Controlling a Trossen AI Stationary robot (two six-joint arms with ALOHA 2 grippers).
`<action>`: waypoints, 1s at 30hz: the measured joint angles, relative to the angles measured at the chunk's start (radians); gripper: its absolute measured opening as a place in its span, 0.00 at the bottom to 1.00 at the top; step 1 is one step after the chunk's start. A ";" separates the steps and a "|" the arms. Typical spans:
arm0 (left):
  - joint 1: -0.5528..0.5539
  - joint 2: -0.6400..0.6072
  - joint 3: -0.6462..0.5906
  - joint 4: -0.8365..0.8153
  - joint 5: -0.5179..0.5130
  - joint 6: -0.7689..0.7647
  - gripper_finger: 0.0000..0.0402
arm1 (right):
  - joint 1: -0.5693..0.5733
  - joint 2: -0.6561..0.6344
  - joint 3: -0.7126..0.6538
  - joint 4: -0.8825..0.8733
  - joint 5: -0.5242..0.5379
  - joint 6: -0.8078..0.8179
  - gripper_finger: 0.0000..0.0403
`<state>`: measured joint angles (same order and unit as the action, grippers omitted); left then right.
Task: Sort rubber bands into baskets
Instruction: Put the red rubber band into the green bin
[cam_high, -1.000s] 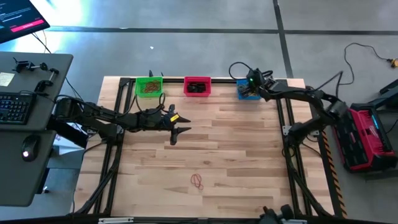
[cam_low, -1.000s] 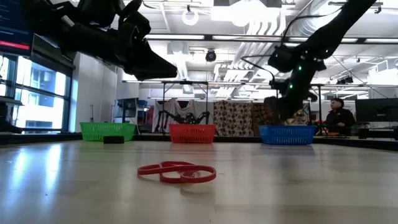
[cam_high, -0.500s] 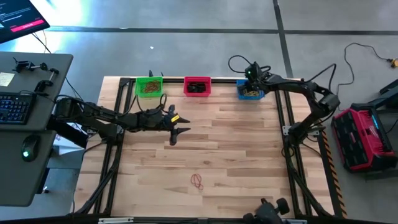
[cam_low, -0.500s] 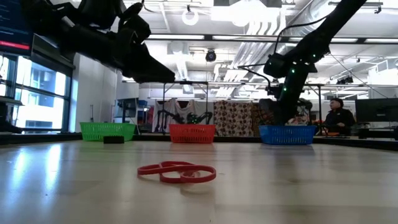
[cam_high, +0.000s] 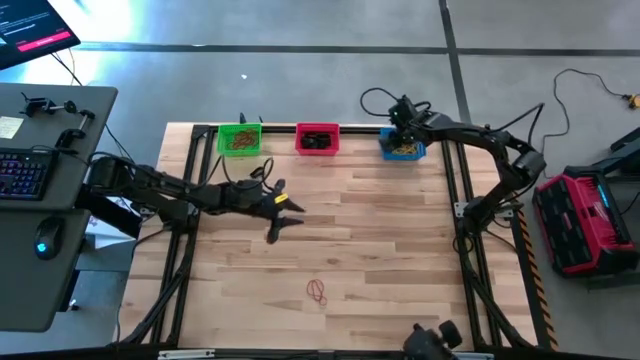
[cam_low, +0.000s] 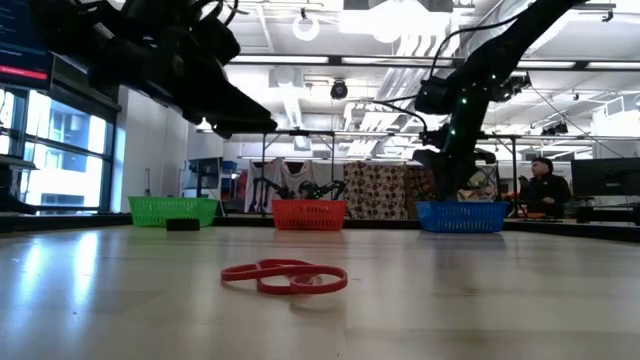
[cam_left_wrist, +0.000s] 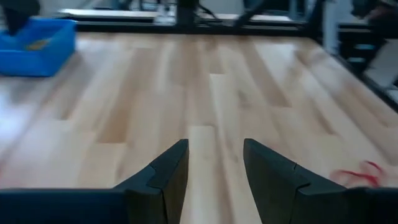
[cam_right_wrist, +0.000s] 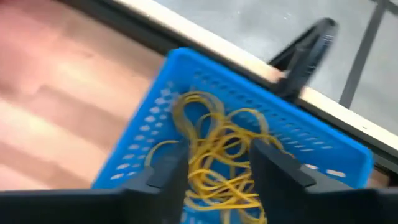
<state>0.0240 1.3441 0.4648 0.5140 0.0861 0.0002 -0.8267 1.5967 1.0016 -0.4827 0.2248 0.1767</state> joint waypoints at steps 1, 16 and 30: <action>-0.013 0.000 0.000 -0.003 0.006 -0.004 0.36 | 0.013 0.000 0.000 -0.002 -0.001 -0.008 0.35; -0.244 0.001 0.113 -0.179 -0.026 0.064 0.06 | 0.384 -0.146 -0.001 0.067 -0.040 -0.023 0.01; -0.420 0.171 0.213 -0.256 -0.073 0.057 0.08 | 0.632 -0.144 -0.002 0.148 0.067 0.032 0.00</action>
<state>-0.3963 1.5153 0.6776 0.2577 0.0135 0.0570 -0.1950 1.4528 0.9996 -0.3349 0.2920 0.2089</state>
